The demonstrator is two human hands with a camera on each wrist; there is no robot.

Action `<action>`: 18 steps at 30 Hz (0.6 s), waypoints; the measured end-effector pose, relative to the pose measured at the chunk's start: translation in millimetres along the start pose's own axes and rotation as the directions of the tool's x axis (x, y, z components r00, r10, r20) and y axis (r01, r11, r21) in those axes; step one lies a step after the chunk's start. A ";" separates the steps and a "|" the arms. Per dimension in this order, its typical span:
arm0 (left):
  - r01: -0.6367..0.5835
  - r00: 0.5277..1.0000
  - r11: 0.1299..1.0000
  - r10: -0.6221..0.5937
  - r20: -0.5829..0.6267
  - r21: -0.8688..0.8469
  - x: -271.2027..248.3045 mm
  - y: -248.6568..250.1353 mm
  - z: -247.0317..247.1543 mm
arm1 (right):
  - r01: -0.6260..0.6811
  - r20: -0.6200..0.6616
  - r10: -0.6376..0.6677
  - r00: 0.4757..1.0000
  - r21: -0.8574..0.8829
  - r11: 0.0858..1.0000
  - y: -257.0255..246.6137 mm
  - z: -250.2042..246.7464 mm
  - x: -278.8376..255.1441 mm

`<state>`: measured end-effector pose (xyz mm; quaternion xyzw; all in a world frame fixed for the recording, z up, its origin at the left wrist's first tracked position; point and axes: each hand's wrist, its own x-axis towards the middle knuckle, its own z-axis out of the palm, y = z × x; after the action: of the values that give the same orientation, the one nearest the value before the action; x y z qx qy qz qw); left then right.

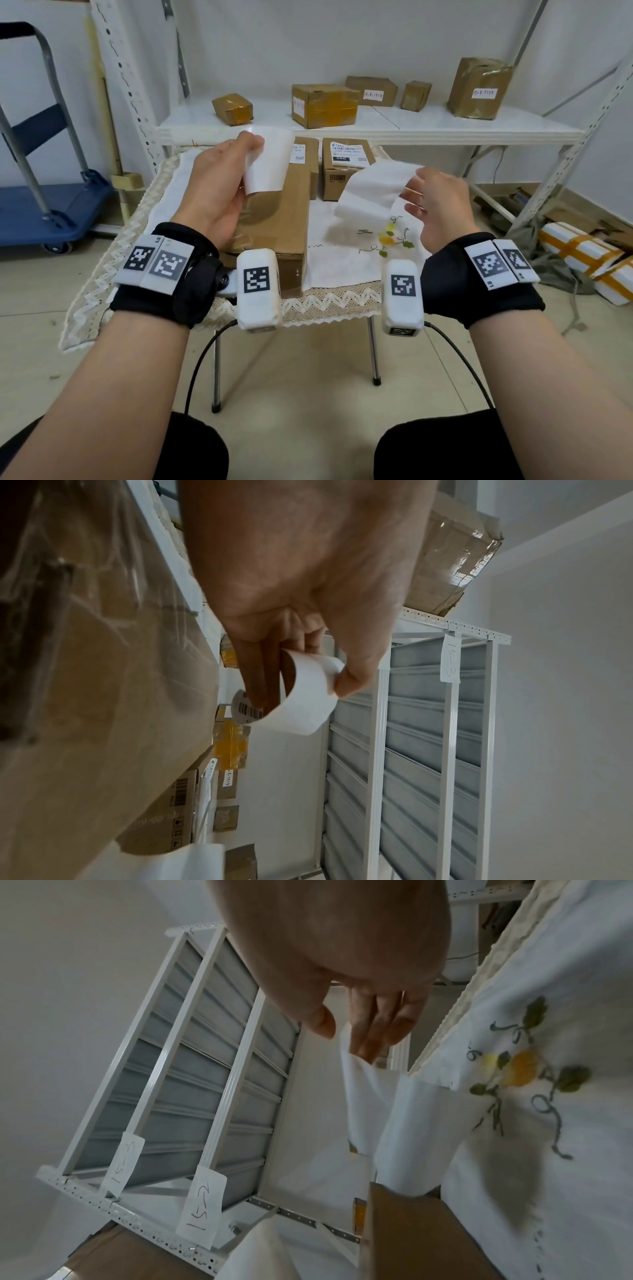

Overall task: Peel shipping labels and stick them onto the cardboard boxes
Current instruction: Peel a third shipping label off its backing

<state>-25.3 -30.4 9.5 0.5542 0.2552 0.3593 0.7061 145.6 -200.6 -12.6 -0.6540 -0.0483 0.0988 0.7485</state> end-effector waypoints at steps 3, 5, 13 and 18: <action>-0.010 1.000 1.000 0.010 0.030 0.013 2.0 -1.2 0.0 | -0.054 0.059 0.059 0.996 -0.088 0.995 -1.0 0.4 -1.2; -0.019 0.999 0.999 0.017 0.039 0.032 3.8 -2.1 -0.6 | -0.093 0.078 0.106 0.991 -0.153 0.984 -1.3 1.6 -2.4; -0.077 0.994 0.992 0.069 0.084 0.099 9.0 -8.2 -2.4 | -0.027 0.124 0.056 0.991 -0.228 0.973 -3.7 8.3 -16.5; -0.135 0.976 0.990 0.126 0.175 0.039 21.0 3.6 -12.3 | 0.041 0.277 0.027 0.960 -0.236 0.971 2.6 26.2 -19.6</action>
<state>-22.6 -6.0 10.6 0.6167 0.1651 0.3491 0.6860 121.0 -179.1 -10.4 -0.7189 -0.1670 0.1806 0.6502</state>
